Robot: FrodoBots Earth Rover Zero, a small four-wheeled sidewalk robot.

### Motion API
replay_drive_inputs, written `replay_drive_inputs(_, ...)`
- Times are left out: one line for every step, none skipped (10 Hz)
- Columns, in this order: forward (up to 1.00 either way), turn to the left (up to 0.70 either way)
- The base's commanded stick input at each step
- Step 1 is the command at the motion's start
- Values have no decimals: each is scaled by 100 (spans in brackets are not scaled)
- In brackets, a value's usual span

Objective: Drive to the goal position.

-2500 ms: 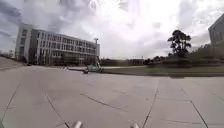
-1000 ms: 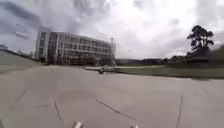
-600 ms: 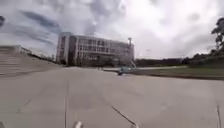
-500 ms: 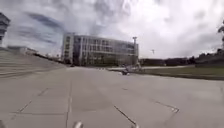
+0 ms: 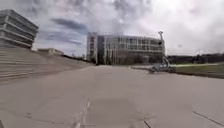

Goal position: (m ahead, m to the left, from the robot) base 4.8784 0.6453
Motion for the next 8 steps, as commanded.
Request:
replay_drive_inputs(85, 0)
replay_drive_inputs(85, 0)
replay_drive_inputs(85, 0)
replay_drive_inputs(85, 0)
replay_drive_inputs(95, 0)
replay_drive_inputs(100, 0)
replay_drive_inputs(100, 0)
replay_drive_inputs(100, -7)
